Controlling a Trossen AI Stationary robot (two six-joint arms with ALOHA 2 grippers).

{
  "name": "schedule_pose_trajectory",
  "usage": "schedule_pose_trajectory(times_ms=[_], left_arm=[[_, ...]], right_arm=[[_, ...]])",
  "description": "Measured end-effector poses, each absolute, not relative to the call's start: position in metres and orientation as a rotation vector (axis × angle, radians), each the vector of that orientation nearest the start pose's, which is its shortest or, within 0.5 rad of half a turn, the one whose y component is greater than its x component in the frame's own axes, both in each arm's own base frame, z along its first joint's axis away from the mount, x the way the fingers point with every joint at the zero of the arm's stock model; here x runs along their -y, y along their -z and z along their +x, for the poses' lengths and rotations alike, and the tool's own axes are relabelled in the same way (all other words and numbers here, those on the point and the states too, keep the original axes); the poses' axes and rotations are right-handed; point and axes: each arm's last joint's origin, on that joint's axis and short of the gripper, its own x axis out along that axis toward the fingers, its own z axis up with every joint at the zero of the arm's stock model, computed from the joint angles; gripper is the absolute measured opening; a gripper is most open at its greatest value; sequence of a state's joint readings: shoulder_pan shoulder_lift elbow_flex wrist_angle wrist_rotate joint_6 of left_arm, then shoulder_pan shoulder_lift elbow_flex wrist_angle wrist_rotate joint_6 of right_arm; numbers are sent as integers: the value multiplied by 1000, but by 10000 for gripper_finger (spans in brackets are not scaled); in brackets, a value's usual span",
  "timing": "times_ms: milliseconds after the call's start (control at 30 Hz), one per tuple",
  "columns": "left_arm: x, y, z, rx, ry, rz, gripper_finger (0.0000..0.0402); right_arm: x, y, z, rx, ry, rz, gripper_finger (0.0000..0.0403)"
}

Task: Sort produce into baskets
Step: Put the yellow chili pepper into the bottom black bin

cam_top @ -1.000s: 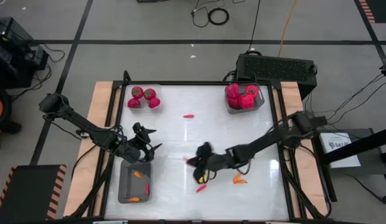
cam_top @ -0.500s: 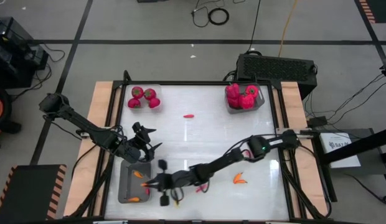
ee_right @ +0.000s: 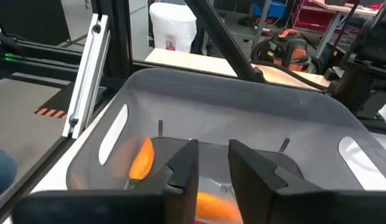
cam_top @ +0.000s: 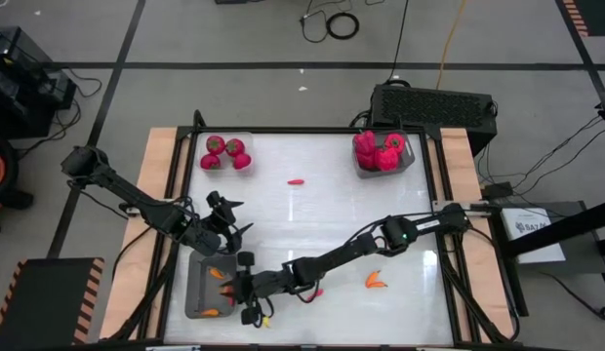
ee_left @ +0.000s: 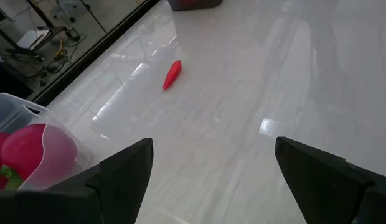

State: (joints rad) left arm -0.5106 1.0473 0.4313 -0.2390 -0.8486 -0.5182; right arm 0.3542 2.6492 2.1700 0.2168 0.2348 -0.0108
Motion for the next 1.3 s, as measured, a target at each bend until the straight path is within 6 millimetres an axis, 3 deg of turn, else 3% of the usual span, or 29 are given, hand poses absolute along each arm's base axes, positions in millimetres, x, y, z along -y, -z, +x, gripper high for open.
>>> schedule_pose_trajectory(times_ms=[267,367,500,667,800,1067,1300], left_arm=[[69,-174,167,-558,-472,46,343],[69,-174,167,-561,-472,49,343],[69,-174,167,-563,-473,50,343],[69,-174,167,-563,-473,50,343],[69,-174,167,-565,-471,50,343],[69,-173,167,-574,-458,44,343],[69,-173,167,-574,-456,43,343]], right_arm=[[-199,-149,552,-319,-115,-27,126],[-197,-168,546,-381,-108,-21,135],[-191,-203,529,-506,-56,127,144],[-182,-237,493,-803,-51,221,151],[-185,-258,451,-1080,-71,221,153],[-208,-257,378,-1505,198,39,153],[-245,-250,339,-1556,281,38,153]])
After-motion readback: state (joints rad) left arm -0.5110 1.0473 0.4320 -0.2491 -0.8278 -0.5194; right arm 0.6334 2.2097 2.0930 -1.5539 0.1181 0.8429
